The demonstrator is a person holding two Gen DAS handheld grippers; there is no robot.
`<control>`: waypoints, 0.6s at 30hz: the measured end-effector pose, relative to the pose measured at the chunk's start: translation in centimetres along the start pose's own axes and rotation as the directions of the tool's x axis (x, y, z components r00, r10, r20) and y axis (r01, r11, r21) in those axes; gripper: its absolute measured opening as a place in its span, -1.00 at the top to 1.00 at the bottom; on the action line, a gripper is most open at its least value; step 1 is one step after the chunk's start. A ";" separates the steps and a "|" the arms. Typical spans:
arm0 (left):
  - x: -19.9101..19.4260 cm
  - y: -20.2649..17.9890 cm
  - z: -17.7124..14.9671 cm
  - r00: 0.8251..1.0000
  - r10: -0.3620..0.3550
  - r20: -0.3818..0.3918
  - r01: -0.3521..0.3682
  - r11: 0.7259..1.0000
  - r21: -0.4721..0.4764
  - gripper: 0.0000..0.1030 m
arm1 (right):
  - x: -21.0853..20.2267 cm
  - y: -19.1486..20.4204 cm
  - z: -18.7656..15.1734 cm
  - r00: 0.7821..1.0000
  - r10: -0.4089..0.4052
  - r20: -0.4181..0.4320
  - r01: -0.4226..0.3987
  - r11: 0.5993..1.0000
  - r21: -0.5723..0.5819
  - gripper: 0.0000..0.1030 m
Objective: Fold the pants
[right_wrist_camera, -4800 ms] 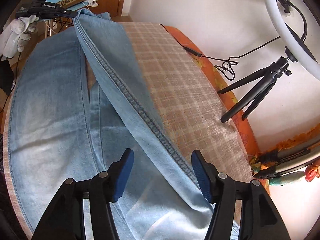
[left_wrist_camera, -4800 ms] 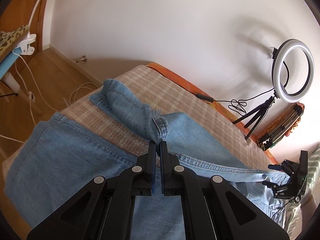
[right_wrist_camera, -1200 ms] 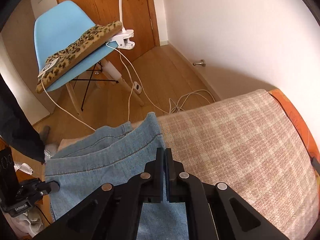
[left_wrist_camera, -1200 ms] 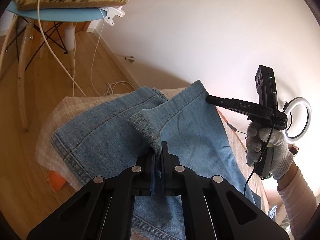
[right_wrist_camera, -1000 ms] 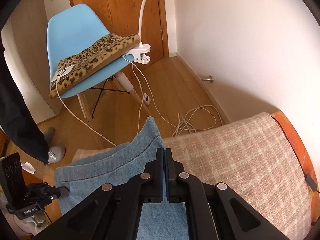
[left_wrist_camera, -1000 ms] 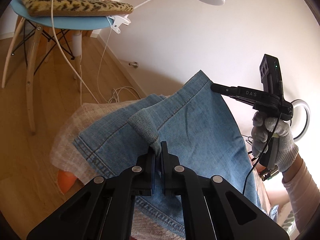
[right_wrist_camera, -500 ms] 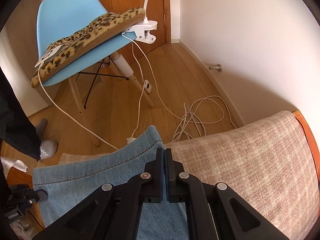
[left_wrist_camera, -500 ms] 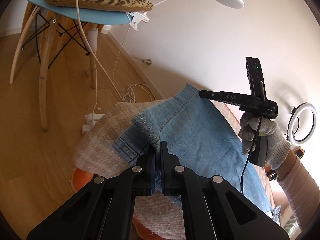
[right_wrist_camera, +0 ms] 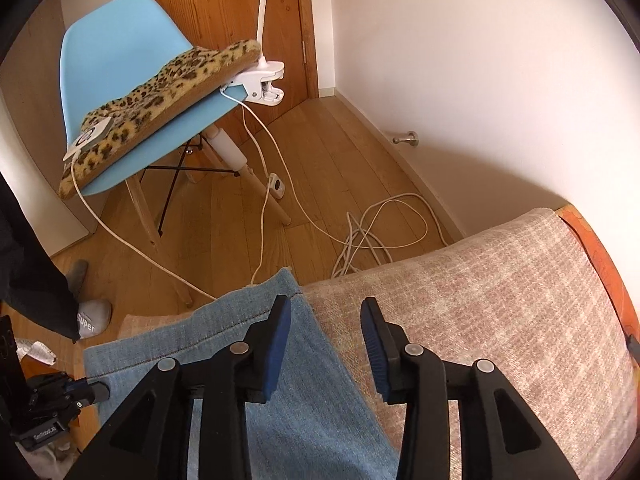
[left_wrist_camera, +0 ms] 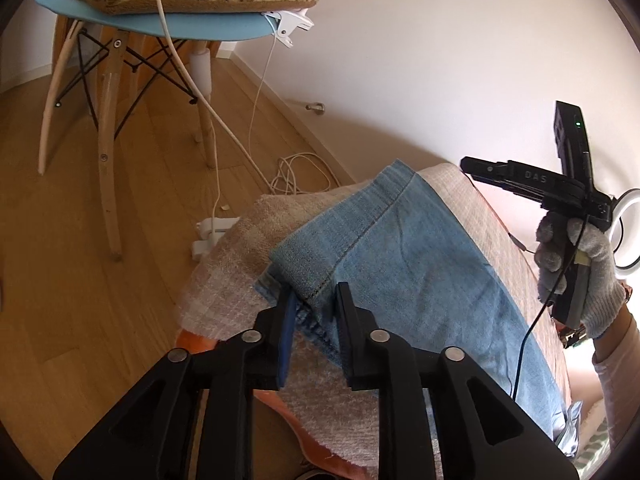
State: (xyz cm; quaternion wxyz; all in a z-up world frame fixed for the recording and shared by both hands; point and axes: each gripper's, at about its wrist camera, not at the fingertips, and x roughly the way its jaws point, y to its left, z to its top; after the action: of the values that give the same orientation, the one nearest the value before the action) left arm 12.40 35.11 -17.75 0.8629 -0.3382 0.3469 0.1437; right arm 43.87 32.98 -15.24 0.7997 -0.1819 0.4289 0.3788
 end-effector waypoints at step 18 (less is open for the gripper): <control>-9.0 -11.6 6.9 0.995 -0.103 0.011 0.093 0.932 0.351 0.43 | -25.5 -4.4 -12.0 0.958 -0.180 0.222 0.123 0.961 0.247 -0.61</control>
State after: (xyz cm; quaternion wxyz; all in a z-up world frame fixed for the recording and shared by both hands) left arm 14.96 31.25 -2.18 0.9203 -0.1942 0.3371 0.0413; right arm 31.89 11.26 -1.13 0.8885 -0.0730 0.3538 0.2830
